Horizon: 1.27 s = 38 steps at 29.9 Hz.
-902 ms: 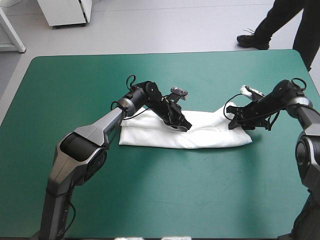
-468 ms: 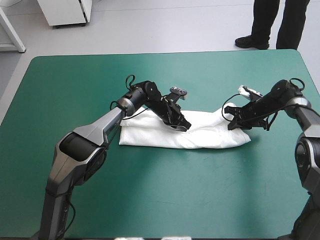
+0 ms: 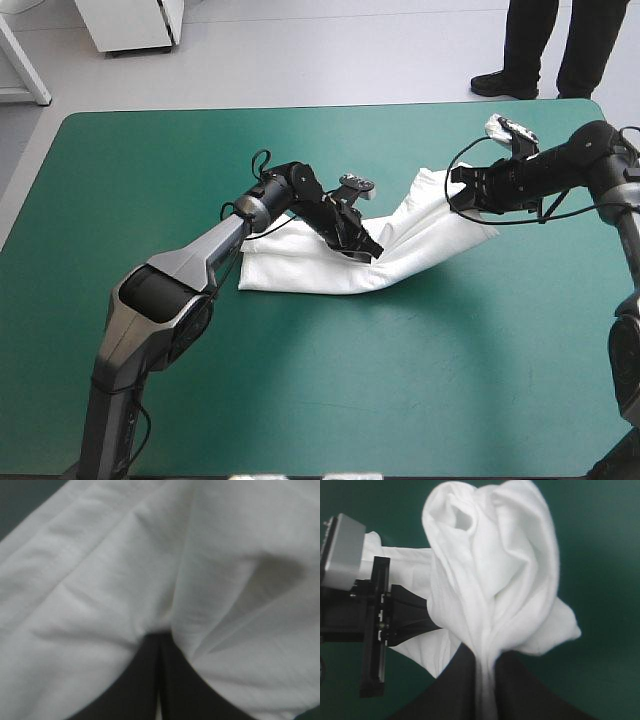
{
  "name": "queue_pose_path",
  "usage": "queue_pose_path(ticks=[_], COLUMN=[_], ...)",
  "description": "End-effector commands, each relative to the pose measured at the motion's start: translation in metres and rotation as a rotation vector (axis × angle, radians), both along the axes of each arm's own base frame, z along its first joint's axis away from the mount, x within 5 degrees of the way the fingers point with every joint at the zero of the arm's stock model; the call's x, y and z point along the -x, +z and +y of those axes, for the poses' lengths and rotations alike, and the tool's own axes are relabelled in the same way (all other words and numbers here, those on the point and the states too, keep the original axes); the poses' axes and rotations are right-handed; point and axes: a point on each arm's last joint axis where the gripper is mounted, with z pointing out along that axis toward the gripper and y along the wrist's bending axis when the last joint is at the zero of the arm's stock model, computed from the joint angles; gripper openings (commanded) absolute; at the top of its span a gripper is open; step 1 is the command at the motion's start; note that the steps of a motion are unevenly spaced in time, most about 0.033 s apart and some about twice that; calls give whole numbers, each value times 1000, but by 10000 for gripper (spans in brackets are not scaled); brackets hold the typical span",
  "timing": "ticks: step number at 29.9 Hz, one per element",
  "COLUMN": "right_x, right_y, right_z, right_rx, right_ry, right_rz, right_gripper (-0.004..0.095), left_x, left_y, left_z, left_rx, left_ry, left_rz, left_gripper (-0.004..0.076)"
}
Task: Fold the cloth
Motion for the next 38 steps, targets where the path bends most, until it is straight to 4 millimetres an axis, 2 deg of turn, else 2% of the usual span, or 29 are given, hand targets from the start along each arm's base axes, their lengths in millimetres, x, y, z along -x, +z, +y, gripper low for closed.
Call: queue_pose_path(ticks=[1, 6, 8, 10, 14, 19, 22, 26, 29, 33, 38], right_x=[10, 10, 10, 10, 10, 10, 10, 13, 16, 19, 22], right_y=[43, 51, 51, 51, 51, 51, 54, 58, 60, 61, 52], right_z=[4, 6, 6, 6, 6, 10, 18, 45, 72, 111, 159], right_rx=[-49, -71, -71, -70, -67, -73, -112, -164, -189, -200, -225], right_ry=[3, 8, 10, 10, 15, 29, 54, 120, 167, 206, 287], right_rz=[-126, -150, -152, -154, -159, -169, -184, -204, -223, -278, -275], right_gripper=[-15, -15, -15, -15, -15, -15, -15, -15, -15, -15, -15], left_x=[6, 6, 8, 9, 12, 26, 44, 76, 100, 128, 143], left_y=[30, 33, 45, 65, 118, 186, 228, 278, 304, 324, 330], left_z=[-1, 1, 5, 12, 42, 92, 131, 179, 202, 212, 214], left_rx=[26, 23, 13, 1, -42, -62, -68, -38, -22, -6, 3], left_ry=[-9, -12, -31, -33, 12, 111, 188, 314, 386, 419, 418], left_rz=[-53, -56, -69, -110, -238, -377, -472, -588, -657, -719, -737], left_gripper=[-10, -10, -10, -10, -10, -10, -10, -10, -10, -10, -10])
